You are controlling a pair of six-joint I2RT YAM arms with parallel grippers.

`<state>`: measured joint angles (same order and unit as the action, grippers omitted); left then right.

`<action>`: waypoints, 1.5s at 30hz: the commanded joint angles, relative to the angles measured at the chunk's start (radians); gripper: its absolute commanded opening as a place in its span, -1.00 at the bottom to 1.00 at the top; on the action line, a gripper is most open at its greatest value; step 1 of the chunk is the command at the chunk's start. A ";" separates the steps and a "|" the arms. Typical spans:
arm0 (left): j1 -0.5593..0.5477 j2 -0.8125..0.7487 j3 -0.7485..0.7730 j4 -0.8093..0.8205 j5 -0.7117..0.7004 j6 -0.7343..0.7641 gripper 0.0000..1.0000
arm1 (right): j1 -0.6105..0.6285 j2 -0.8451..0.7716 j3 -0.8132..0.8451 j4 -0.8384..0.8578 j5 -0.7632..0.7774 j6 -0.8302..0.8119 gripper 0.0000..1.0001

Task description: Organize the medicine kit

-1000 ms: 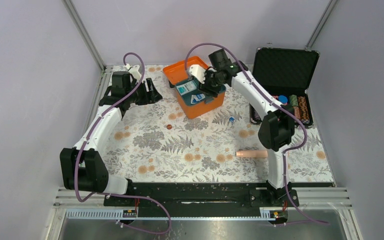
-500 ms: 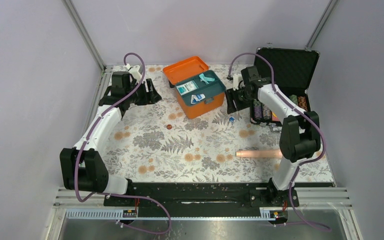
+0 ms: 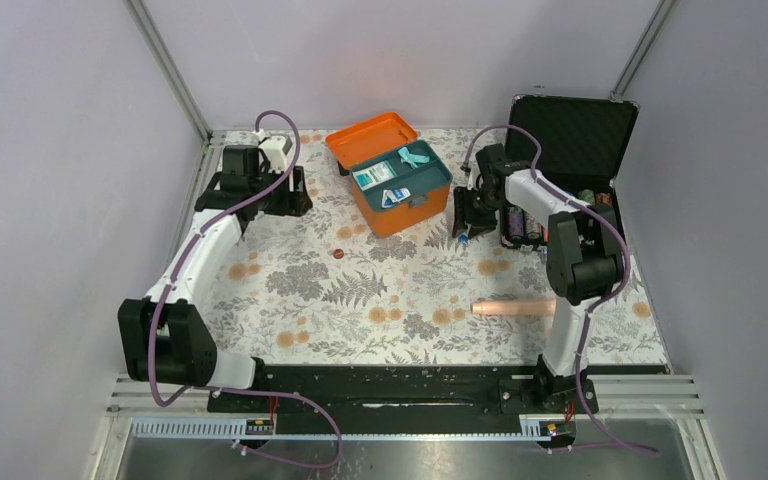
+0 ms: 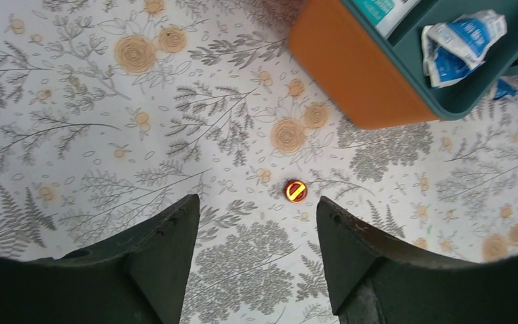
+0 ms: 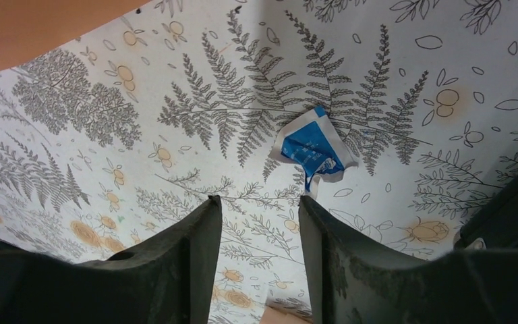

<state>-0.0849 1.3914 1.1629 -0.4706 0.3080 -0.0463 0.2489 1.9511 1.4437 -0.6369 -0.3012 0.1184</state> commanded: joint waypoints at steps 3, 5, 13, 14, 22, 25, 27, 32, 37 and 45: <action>0.014 -0.025 0.077 -0.029 -0.102 0.145 0.29 | -0.007 0.055 0.074 -0.035 0.064 0.068 -0.05; 0.015 -0.027 0.082 -0.032 -0.103 0.149 0.30 | -0.007 0.071 0.085 -0.059 0.108 0.079 -0.14; 0.023 -0.016 0.085 -0.024 -0.083 0.145 0.30 | -0.011 0.116 0.143 -0.095 0.136 0.091 -0.10; 0.023 -0.013 0.087 -0.023 -0.082 0.143 0.30 | -0.009 0.119 0.150 -0.103 0.136 0.085 -0.09; 0.028 0.007 0.113 -0.017 -0.071 0.134 0.31 | -0.006 0.130 0.165 -0.181 0.119 0.065 -0.06; 0.028 0.008 0.124 -0.021 -0.072 0.137 0.31 | -0.007 0.138 0.169 -0.200 0.102 0.055 -0.05; 0.027 0.006 0.130 -0.025 -0.074 0.142 0.31 | -0.007 0.152 0.177 -0.222 0.072 0.029 -0.05; 0.026 0.004 0.138 -0.026 -0.087 0.158 0.32 | -0.008 0.205 0.200 -0.214 0.042 0.017 -0.03; 0.022 -0.004 0.135 -0.034 -0.101 0.177 0.33 | -0.022 0.230 0.252 -0.187 0.047 0.034 -0.09; 0.023 0.020 0.137 -0.018 -0.077 0.149 0.33 | -0.023 0.226 0.249 -0.173 0.053 0.036 -1.00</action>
<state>-0.0631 1.3983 1.2564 -0.5289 0.2310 0.1078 0.2298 2.1811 1.6764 -0.8146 -0.2302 0.1535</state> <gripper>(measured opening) 0.665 0.067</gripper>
